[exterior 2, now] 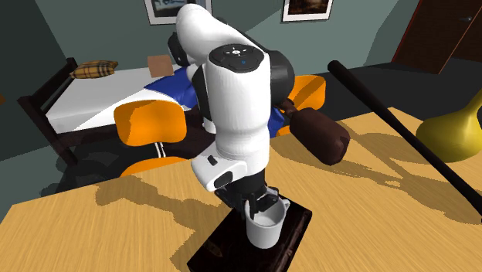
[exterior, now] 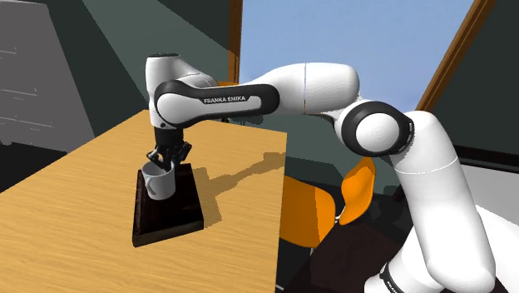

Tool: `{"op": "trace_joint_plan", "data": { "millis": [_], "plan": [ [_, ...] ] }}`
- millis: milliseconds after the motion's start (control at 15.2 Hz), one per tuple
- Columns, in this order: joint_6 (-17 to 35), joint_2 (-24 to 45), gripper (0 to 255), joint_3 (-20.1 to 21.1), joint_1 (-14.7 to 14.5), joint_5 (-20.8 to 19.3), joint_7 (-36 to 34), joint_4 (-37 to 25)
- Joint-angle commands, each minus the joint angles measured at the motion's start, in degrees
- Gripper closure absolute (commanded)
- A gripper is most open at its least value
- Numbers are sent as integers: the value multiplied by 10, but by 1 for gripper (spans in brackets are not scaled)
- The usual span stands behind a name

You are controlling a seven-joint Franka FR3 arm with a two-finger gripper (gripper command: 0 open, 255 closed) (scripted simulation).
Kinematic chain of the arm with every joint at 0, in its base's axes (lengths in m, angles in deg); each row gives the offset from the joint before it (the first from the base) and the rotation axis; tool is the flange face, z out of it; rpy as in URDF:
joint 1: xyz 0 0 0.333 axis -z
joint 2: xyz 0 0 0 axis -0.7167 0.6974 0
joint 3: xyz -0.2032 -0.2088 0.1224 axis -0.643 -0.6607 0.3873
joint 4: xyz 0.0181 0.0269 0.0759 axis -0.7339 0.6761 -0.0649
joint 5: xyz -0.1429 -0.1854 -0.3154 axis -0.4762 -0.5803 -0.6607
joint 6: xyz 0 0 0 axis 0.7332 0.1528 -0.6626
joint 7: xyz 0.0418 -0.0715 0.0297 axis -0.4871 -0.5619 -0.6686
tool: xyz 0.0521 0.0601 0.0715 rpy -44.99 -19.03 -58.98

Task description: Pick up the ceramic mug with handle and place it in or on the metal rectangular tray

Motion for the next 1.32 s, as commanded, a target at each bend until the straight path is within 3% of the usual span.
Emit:
{"op": "trace_joint_plan", "data": {
  "millis": [0,528,594,924,1254],
  "plan": [
    [12,0,255,0,1,-1,-1,12],
    [12,0,255,0,1,-1,-1,12],
    [12,0,0,0,1,-1,-1,12],
    [12,0,0,0,1,-1,-1,11],
    [-59,-3,0,2,-8,3,5,-58]
  ]
}}
